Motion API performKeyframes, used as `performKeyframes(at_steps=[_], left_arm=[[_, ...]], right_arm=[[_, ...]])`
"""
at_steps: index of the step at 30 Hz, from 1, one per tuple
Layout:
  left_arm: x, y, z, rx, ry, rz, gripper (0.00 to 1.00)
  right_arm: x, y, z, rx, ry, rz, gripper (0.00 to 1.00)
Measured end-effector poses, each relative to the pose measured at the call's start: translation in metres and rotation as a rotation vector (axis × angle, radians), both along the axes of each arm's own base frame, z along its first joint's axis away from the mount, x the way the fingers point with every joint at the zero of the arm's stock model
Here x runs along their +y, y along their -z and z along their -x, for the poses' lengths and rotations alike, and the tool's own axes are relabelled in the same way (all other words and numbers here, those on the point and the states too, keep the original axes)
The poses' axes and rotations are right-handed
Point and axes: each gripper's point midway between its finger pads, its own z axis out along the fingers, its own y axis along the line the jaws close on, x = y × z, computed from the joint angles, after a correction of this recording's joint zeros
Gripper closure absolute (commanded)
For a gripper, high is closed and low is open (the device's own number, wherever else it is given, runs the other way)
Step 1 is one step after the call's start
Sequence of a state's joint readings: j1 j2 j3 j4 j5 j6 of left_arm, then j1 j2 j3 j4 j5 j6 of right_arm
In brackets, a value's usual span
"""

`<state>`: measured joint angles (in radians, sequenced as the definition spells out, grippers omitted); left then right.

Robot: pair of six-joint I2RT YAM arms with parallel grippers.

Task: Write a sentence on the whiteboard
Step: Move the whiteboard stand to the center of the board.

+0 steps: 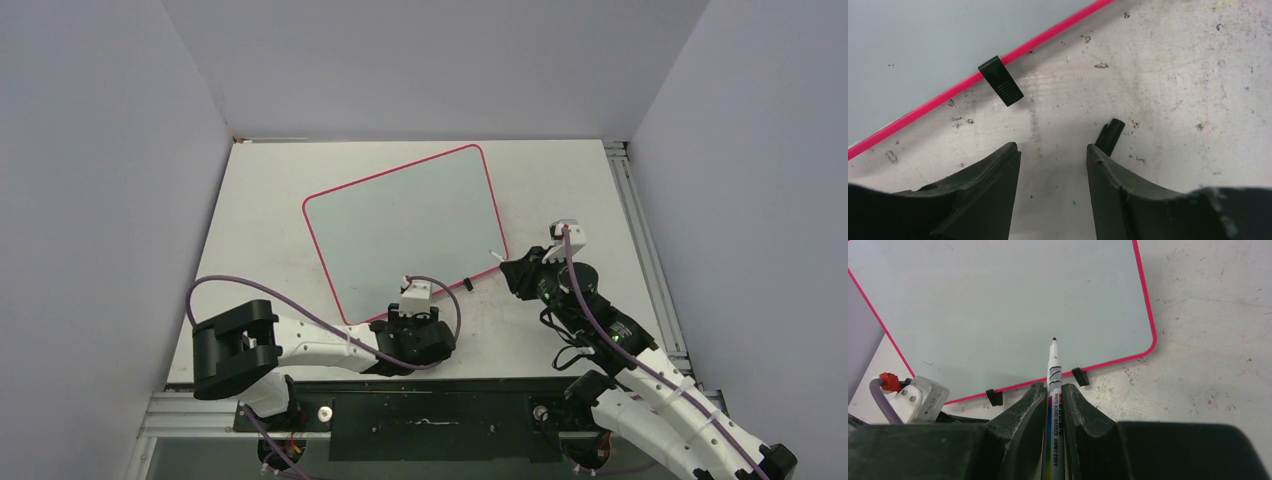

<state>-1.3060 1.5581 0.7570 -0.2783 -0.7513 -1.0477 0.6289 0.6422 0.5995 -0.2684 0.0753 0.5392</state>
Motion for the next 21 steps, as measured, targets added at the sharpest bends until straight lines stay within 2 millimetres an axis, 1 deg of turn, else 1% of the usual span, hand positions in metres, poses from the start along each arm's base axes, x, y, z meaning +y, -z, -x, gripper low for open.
performKeyframes(at_steps=[3,8,12,17,19,21], left_arm=[[0.000,-0.007,0.008,0.000,0.026,-0.003,0.46],[0.002,-0.028,0.018,-0.014,0.071,0.015,0.37],[0.000,-0.055,0.022,-0.025,0.132,0.063,0.32],[0.000,-0.095,0.028,-0.041,0.234,0.141,0.32],[0.003,-0.109,0.025,-0.035,0.262,0.155,0.32],[0.006,-0.122,0.018,-0.034,0.267,0.169,0.31]], right_arm=[[-0.001,0.001,0.001,0.005,0.002,0.005,0.95],[-0.004,-0.001,0.003,0.011,0.006,0.014,0.95],[-0.007,-0.016,0.005,-0.014,0.011,0.000,0.95],[-0.010,-0.036,0.008,-0.052,0.012,-0.024,0.95],[-0.011,-0.042,0.010,-0.066,0.013,-0.030,0.95],[-0.012,-0.045,0.010,-0.074,0.014,-0.031,0.95]])
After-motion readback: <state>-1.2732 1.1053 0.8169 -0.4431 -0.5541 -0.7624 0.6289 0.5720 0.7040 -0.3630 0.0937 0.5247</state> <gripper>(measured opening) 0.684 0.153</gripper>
